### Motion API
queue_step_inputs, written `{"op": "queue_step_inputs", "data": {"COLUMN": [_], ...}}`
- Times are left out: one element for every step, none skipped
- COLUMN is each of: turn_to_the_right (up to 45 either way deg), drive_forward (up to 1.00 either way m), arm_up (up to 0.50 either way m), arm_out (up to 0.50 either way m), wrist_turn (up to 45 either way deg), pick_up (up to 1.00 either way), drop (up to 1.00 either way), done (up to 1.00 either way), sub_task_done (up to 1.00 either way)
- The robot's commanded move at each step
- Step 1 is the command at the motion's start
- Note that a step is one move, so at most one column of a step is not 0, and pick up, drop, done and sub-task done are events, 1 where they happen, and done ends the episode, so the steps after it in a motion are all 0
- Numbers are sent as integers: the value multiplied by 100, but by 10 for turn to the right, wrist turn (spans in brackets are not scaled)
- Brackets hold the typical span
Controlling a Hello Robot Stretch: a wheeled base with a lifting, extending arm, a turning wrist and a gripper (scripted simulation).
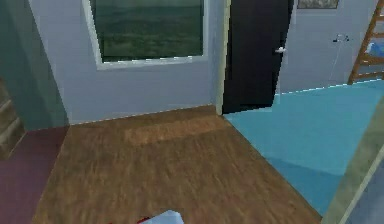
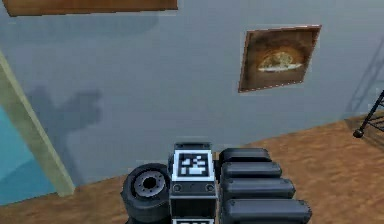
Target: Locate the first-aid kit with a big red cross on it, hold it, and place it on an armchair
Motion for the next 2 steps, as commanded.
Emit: {"op": "queue_step_inputs", "data": {"turn_to_the_right": [210, 0], "drive_forward": [0, 100], "arm_up": [0, 0], "arm_out": [0, 0], "wrist_turn": [0, 0], "pick_up": [0, 0], "drop": [0, 0], "done": [0, 0], "sub_task_done": [0, 0]}}
